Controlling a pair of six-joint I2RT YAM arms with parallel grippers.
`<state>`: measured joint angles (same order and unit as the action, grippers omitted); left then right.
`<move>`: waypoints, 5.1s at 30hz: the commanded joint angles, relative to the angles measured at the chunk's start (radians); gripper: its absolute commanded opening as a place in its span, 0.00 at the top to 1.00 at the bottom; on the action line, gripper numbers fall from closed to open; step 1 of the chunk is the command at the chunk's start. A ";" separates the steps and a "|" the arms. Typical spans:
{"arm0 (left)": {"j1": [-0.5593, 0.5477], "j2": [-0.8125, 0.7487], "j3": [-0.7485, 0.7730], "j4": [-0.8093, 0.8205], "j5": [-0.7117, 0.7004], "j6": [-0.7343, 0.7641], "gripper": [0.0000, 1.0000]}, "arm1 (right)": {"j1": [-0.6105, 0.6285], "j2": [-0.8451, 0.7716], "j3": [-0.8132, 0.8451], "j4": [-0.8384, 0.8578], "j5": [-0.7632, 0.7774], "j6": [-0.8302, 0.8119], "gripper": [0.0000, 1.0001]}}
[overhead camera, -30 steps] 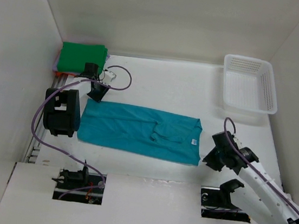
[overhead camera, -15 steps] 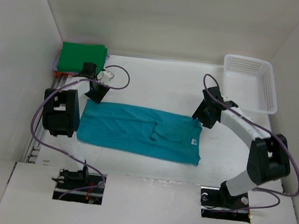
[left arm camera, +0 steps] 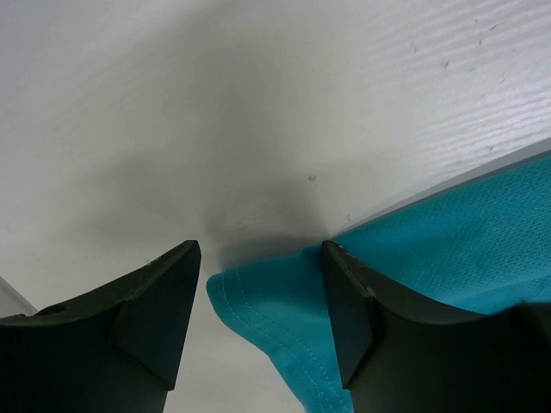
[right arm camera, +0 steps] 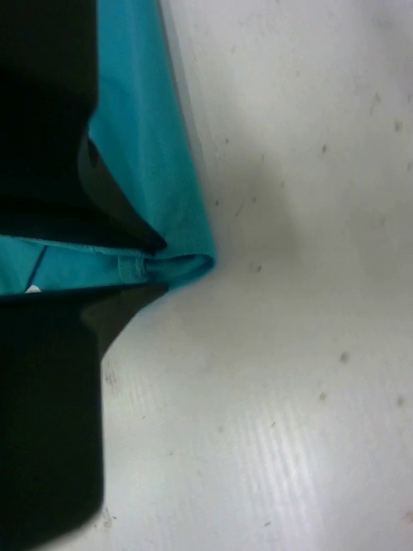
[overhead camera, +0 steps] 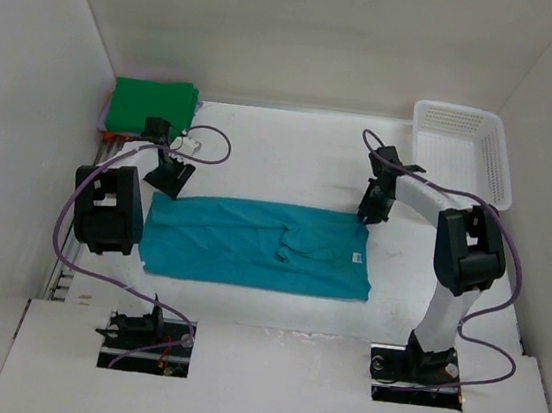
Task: Fold and stack the t-shirts
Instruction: Rotate the tshirt 90 degrees, then grab the bottom of the folded rectangular tshirt with both arms
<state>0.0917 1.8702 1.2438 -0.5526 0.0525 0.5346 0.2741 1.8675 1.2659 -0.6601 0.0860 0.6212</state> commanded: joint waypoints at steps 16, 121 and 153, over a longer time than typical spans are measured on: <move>0.128 -0.077 0.065 -0.145 -0.016 -0.053 0.43 | -0.014 0.473 0.897 -0.257 -0.065 -0.147 1.00; -0.289 -0.175 -0.345 -0.273 0.359 -0.179 0.54 | 0.700 -0.372 -0.526 0.505 -0.066 0.728 0.50; -0.827 -0.733 -0.449 -0.319 0.006 0.367 0.42 | 0.613 -0.770 -0.977 0.513 -0.103 0.663 0.99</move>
<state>-0.6376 1.1736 0.9035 -0.8124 0.1696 0.6651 0.8986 1.1698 0.3328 -0.0509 -0.0044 1.3659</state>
